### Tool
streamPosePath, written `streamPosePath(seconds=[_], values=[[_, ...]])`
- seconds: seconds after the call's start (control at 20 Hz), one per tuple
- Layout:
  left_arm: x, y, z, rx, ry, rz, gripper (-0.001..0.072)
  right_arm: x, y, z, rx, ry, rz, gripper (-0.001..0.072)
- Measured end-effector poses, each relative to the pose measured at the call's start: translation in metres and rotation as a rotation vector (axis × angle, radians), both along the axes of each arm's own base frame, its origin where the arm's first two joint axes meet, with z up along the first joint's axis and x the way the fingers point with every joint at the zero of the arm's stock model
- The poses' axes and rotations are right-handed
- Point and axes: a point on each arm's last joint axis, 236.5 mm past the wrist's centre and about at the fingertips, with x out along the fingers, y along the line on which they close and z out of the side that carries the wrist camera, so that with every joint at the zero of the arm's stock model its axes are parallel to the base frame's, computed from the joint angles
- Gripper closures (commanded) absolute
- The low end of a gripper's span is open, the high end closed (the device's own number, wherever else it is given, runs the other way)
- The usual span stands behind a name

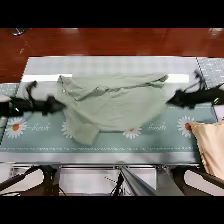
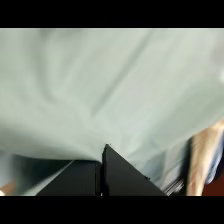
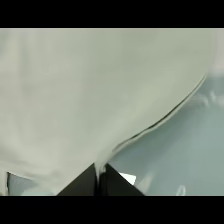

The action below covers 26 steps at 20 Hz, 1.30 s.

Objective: Fold the shirts.

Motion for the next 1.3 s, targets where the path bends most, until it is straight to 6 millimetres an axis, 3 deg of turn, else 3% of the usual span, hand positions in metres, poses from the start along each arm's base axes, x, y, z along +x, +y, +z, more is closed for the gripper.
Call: streamPosePath(seconds=[0.05, 0.15, 0.25, 0.35, 0.45, 0.55, 0.65, 0.8, 0.95, 1.05, 1.15, 1.3], values=[[0.02, 0.001, 0.041, -0.012, -0.104, 0.017, 0.0687, 0.02, -0.004, 0.041, -0.029, -0.107, -0.008, 0.0693], [0.054, 0.006, 0.15, -0.007, -0.377, 0.06, 0.0687, 0.046, -0.01, 0.143, -0.09, -0.35, -0.024, 0.0693], [0.055, 0.007, 0.253, 0.044, -0.628, 0.082, 0.0687, 0.041, -0.011, 0.245, -0.167, -0.58, -0.036, 0.0693], [0.029, 0.011, 0.347, 0.165, -0.869, 0.122, 0.0687, 0.008, -0.009, 0.326, -0.253, -0.768, -0.049, 0.0692], [-0.006, 0.026, 0.411, 0.343, -1.036, 0.219, 0.0687, -0.04, 0.0, 0.387, -0.318, -0.928, -0.066, 0.0692], [-0.052, 0.044, 0.462, 0.511, -1.169, 0.353, 0.0687, -0.092, 0.011, 0.428, -0.362, -1.058, -0.085, 0.0692], [-0.1, 0.056, 0.493, 0.66, -1.257, 0.461, 0.0687, -0.142, 0.023, 0.455, -0.39, -1.159, -0.105, 0.0692], [-0.161, 0.068, 0.511, 0.857, -1.315, 0.573, 0.0687, -0.19, 0.028, 0.464, -0.437, -1.205, -0.134, 0.0692], [-0.188, 0.08, 0.5, 0.973, -1.282, 0.609, 0.0687, -0.212, 0.02, 0.452, -0.495, -1.161, -0.166, 0.0692], [-0.183, 0.085, 0.477, 0.986, -1.217, 0.579, 0.0687, -0.216, 0.014, 0.44, -0.519, -1.117, -0.176, 0.0692], [-0.165, 0.087, 0.447, 0.963, -1.141, 0.528, 0.0686, -0.21, 0.009, 0.419, -0.524, -1.041, -0.172, 0.0692], [-0.12, 0.079, 0.374, 0.855, -0.963, 0.394, 0.0687, -0.184, -0.001, 0.368, -0.509, -0.879, -0.147, 0.0692]])
